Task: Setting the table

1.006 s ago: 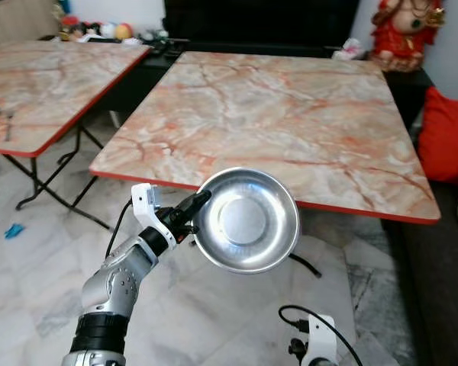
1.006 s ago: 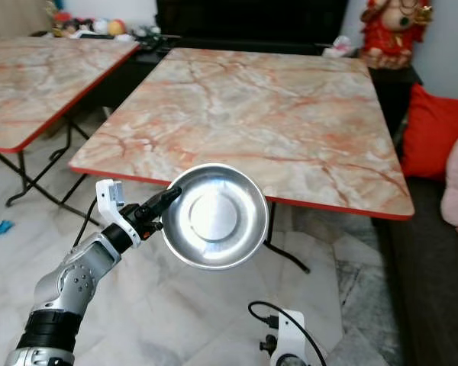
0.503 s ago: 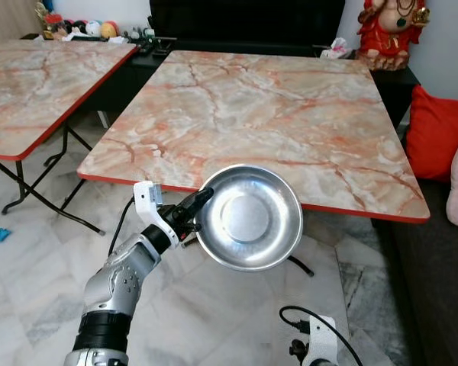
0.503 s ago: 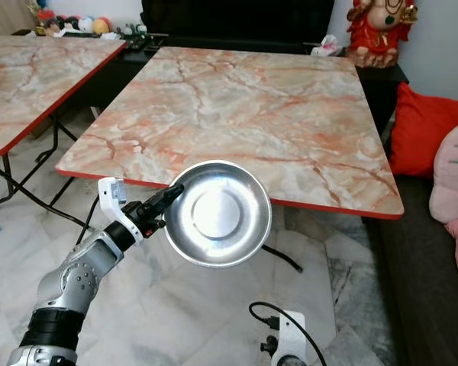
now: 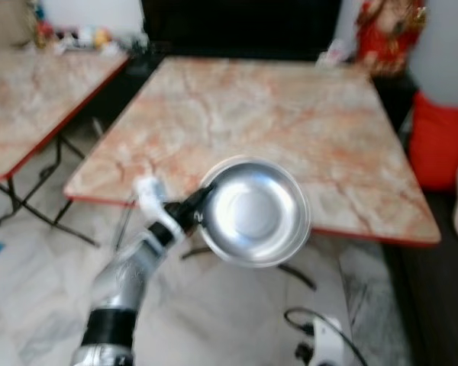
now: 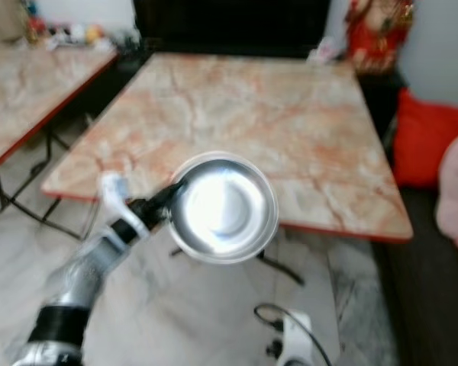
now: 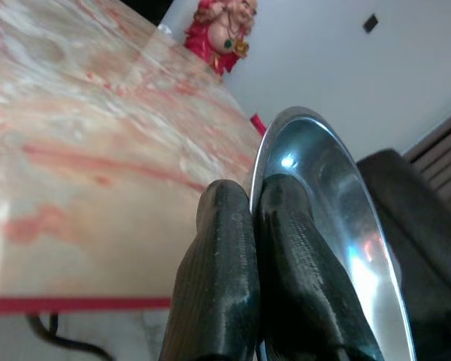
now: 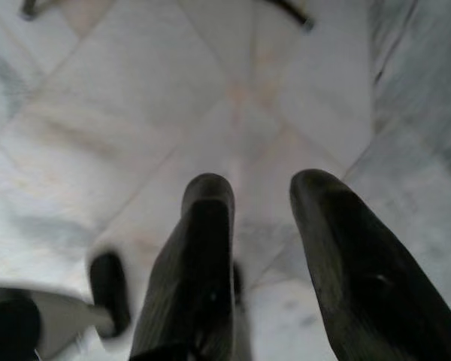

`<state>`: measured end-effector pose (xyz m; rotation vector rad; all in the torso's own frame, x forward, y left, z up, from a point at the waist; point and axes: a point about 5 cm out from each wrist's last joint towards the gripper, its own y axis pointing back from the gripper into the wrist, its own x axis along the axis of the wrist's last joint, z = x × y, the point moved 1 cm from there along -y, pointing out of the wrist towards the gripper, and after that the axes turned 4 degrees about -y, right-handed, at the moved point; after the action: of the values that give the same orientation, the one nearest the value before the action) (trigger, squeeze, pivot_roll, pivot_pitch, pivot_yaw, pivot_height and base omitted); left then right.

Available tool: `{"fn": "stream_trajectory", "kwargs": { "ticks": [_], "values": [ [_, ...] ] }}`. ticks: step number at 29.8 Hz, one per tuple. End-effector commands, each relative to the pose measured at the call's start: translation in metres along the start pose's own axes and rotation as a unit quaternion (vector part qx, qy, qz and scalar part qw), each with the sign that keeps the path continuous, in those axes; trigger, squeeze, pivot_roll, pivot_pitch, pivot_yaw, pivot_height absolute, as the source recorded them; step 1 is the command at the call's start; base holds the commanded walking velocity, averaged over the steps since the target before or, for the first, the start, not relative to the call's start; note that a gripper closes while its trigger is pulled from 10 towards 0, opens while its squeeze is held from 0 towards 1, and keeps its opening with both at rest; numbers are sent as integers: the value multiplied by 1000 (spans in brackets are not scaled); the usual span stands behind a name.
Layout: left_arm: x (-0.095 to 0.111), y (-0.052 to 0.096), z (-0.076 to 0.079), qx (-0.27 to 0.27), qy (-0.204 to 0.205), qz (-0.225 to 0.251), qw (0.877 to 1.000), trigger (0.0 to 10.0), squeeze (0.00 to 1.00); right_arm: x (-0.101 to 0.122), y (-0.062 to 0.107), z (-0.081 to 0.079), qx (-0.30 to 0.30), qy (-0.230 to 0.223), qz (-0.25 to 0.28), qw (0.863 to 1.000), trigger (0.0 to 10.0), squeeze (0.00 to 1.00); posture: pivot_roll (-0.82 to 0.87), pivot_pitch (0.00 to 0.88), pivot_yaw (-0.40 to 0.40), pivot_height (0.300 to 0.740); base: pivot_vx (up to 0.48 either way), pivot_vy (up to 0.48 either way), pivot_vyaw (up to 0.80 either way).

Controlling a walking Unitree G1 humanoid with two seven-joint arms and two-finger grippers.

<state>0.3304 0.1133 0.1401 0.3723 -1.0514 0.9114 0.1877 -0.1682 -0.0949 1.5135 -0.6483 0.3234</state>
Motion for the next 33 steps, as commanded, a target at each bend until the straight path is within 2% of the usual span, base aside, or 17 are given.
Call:
{"fn": "stream_trajectory", "kwargs": {
  "ticks": [1, 28, 33],
  "values": [
    [9, 10, -11, 22, -8, 12, 1000, 10000, 0, 2, -1, -12, 15, -1, 4, 1000, 10000, 0, 53, 0, -7, 740, 307, 0, 0],
    [12, 9, -14, 31, 3, 18, 999, 10000, 0, 2, -1, -13, 24, 6, -3, 1000, 10000, 0, 59, 0, -10, 740, 304, 0, 0],
    [11, 11, -18, 50, 24, 13, 998, 10000, 0, 2, -1, -13, 26, 7, -4, 1000, 10000, 0, 61, 0, -10, 740, 0, 0, 0]
  ]
}}
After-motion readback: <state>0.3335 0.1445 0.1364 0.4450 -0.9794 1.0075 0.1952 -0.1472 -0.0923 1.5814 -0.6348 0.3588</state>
